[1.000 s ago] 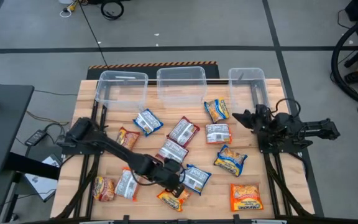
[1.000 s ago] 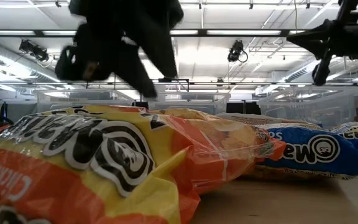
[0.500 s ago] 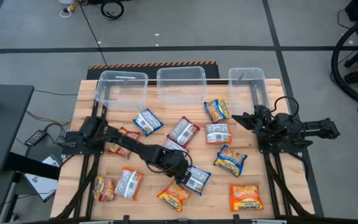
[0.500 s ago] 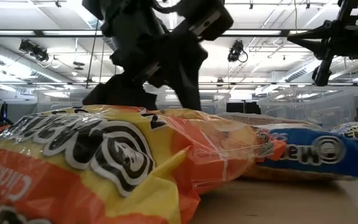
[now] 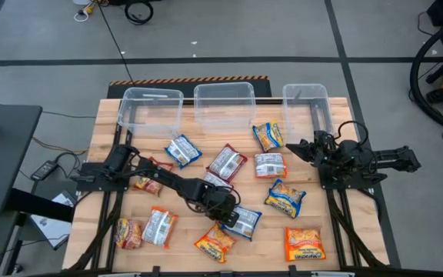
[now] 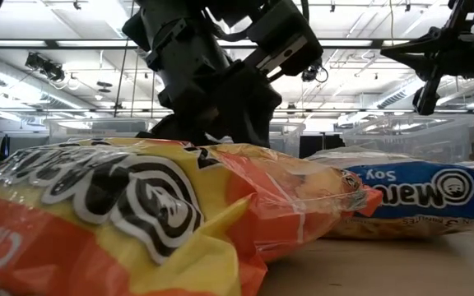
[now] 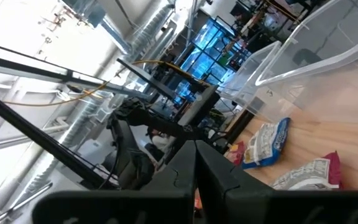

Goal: Sort Maruchan noodles
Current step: Put the bottom left blue noodle pack into the left transparent bin

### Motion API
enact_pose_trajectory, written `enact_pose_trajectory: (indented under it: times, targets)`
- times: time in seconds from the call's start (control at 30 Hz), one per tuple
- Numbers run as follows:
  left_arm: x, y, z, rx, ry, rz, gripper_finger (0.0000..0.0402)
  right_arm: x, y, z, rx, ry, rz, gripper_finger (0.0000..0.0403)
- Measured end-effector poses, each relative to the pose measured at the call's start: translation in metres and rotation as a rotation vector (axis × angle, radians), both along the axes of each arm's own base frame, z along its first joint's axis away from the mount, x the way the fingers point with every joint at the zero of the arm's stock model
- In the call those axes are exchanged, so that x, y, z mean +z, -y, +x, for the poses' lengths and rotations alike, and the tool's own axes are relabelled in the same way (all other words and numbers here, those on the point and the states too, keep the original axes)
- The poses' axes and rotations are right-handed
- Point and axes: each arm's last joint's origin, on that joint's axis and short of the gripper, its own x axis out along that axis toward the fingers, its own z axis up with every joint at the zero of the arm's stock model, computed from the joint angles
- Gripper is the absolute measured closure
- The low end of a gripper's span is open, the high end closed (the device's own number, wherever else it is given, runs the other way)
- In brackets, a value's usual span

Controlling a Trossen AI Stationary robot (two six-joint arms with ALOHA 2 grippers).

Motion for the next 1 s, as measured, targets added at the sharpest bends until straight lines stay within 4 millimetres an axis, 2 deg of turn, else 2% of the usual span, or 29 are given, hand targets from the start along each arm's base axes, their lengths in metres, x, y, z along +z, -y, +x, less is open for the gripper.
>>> enact_pose_trajectory:
  times: [0.17, 0.33, 0.5, 0.67, 0.87, 1.0]
  targets:
    - [0.0, 0.0, 0.0, -0.032, 0.014, 0.019, 0.0381, 0.0, 0.0, 0.0, 0.0, 0.0, -0.001, 0.0387]
    - [0.009, 0.0, -0.002, -0.051, 0.026, -0.012, 0.0393, 0.001, 0.001, -0.001, -0.051, 0.009, -0.013, 0.0387]
    - [0.048, -0.005, -0.008, -0.052, 0.115, -0.029, 0.0397, 0.002, 0.002, -0.001, -0.064, 0.007, -0.036, 0.0387]
    - [0.096, -0.018, -0.019, -0.057, 0.243, -0.016, 0.0398, 0.002, 0.002, -0.001, -0.064, 0.006, -0.038, 0.0387]
    - [0.155, -0.044, -0.045, -0.07, 0.401, 0.051, 0.04, 0.001, 0.002, -0.001, -0.061, 0.001, -0.039, 0.0387]
    - [0.188, -0.071, -0.067, -0.048, 0.465, 0.101, 0.04, 0.001, 0.001, -0.001, -0.057, -0.002, -0.04, 0.0387]
